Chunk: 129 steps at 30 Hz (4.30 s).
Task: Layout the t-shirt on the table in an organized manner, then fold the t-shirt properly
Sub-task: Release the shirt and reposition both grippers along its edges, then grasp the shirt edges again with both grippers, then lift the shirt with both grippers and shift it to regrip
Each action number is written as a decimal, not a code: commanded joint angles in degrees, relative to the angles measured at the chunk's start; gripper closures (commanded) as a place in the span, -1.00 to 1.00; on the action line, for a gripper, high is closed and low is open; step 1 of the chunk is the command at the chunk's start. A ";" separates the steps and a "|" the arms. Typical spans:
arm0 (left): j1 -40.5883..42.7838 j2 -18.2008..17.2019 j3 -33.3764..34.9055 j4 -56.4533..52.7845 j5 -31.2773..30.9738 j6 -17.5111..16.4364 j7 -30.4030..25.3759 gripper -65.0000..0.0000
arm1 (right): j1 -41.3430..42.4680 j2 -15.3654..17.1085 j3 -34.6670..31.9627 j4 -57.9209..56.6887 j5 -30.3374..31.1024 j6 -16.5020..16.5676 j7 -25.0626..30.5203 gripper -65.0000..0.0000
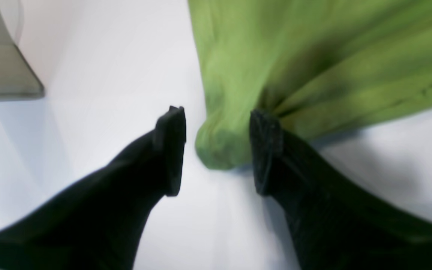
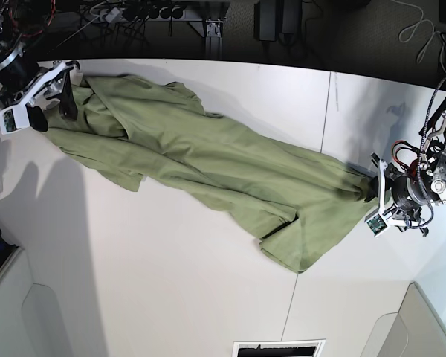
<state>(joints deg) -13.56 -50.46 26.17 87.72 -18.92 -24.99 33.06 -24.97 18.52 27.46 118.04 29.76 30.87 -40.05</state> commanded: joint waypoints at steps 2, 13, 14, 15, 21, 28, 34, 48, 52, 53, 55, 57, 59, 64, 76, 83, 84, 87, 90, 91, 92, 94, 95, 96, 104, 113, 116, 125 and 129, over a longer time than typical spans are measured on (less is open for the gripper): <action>-1.33 -1.11 -0.70 2.71 -0.61 0.28 -0.68 0.07 | 3.41 -0.50 -0.20 0.24 -0.33 0.09 1.70 -0.11; -1.33 9.27 -0.70 1.11 -2.05 0.28 -1.07 0.07 | 19.74 -1.51 -12.28 -19.67 -15.23 -4.11 4.07 -0.11; -1.31 10.19 -0.70 0.26 -2.05 0.28 -1.05 0.07 | 20.85 -1.53 -13.18 -21.27 -15.21 -4.00 4.00 -0.11; -1.20 11.08 -0.70 -0.68 -2.08 0.28 -0.83 0.07 | 21.81 -1.51 -14.16 -22.64 -15.26 -3.65 3.93 -0.11; 1.29 13.90 -0.70 -3.08 -2.29 -0.35 -0.20 0.07 | 25.57 -1.51 -18.99 -25.81 -15.52 -3.48 3.65 0.92; 7.63 12.59 -0.70 -3.06 -2.29 -4.17 -0.02 0.07 | 31.10 -0.33 -18.95 -26.18 -21.20 -6.82 3.82 1.00; 10.51 9.66 -0.70 -3.04 -2.38 -4.20 -0.09 0.07 | 35.23 1.77 -18.62 -30.64 -22.05 -9.62 4.11 0.62; 11.45 6.49 -7.21 4.35 -4.76 -4.17 -0.76 0.07 | 36.02 1.57 -14.56 -30.12 -18.14 -16.33 4.74 -0.04; 10.01 6.84 -13.88 7.58 -8.24 -4.20 -5.11 0.07 | 36.02 0.66 -14.56 -30.14 -18.21 -15.96 4.63 1.00; 8.94 7.15 -14.53 7.56 -8.96 -4.20 -5.49 0.07 | 36.02 0.35 -14.56 -30.14 -18.18 -15.21 4.63 1.00; 6.71 8.22 -14.64 7.30 -9.62 -4.15 -5.70 0.07 | 35.89 -0.33 -14.58 -30.14 -18.16 -13.64 4.48 1.00; 4.55 10.05 -14.60 5.66 -9.57 -3.98 -5.92 0.07 | 35.87 -1.33 -14.56 -30.14 -18.16 -13.49 3.39 0.96; 2.01 12.68 -14.43 2.25 -9.57 -3.96 -5.97 0.07 | 35.89 -2.62 -14.56 -30.14 -18.14 -13.51 2.93 0.80; -3.28 20.09 -13.18 -7.91 -6.75 -3.96 -6.29 -0.18 | 35.71 -5.64 -14.56 -30.25 -18.16 -13.53 2.89 0.27; -6.29 28.06 -12.98 -18.69 1.49 2.82 -10.10 -0.20 | 35.71 -7.78 -14.56 -30.29 -18.43 -13.53 2.32 0.25; -7.23 27.87 -13.00 -18.32 3.50 4.42 -10.36 0.80 | 35.74 -7.78 -14.56 -30.29 -18.38 -13.53 2.36 0.25; -7.82 27.85 -13.00 -17.99 3.26 4.44 -10.36 0.82 | 35.74 -7.78 -14.56 -30.29 -18.40 -13.53 2.36 0.25; -10.23 27.91 -13.00 -16.87 2.60 4.42 -10.58 0.83 | 35.69 -7.78 -14.56 -30.29 -18.43 -13.53 2.27 0.25; -12.96 28.41 -13.00 -16.85 -0.96 3.52 -10.86 0.96 | 35.54 -7.78 -14.56 -30.29 -18.58 -13.55 1.99 0.25; -13.70 28.79 -13.00 -16.85 -1.05 3.30 -11.06 0.98 | 35.56 -7.78 -14.56 -30.29 -18.93 -13.55 1.70 0.25; -14.34 29.16 -13.00 -16.87 -1.03 3.32 -11.45 0.98 | 35.58 -7.78 -14.56 -30.29 -19.34 -13.57 1.64 0.25; -15.72 30.47 -13.00 -17.16 -0.98 3.34 -11.78 0.98 | 35.65 -7.76 -14.56 -30.29 -20.35 -14.08 1.73 0.25; -16.41 31.21 -13.00 -17.68 -0.98 3.32 -11.96 0.98 | 35.76 -7.76 -14.56 -30.29 -20.98 -14.58 1.88 0.25; -17.14 32.02 -13.00 -18.43 -0.98 3.34 -12.11 0.98 | 35.80 -7.76 -14.45 -30.29 -21.81 -15.47 2.10 0.25; -23.28 37.00 -13.00 -33.83 1.68 3.34 -16.59 0.67 | 35.71 -7.76 -9.07 -30.29 -23.96 -18.67 2.62 0.25; -26.16 36.92 -13.00 -41.88 0.42 3.32 -12.57 -0.14 | 35.74 -7.78 -8.85 -34.25 -20.37 -13.97 3.69 0.25; -26.03 35.47 -13.00 -39.98 -1.57 2.03 -7.13 -0.14 | 35.74 -7.76 -8.85 -37.94 -20.35 -13.92 4.26 0.25; -16.98 25.99 -13.00 -24.74 -8.33 -2.89 -2.73 -0.13 | 36.04 -5.73 -8.83 -42.40 -20.37 -11.13 7.82 1.00; -11.28 22.03 -13.00 -21.24 -8.39 -2.89 -2.82 -0.13 | 36.28 -1.92 -8.81 -42.40 -21.57 -11.30 13.64 1.00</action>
<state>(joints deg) -23.18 -27.44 13.58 65.49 -26.85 -27.83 31.29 9.89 15.66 18.26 74.67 7.99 19.84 -27.81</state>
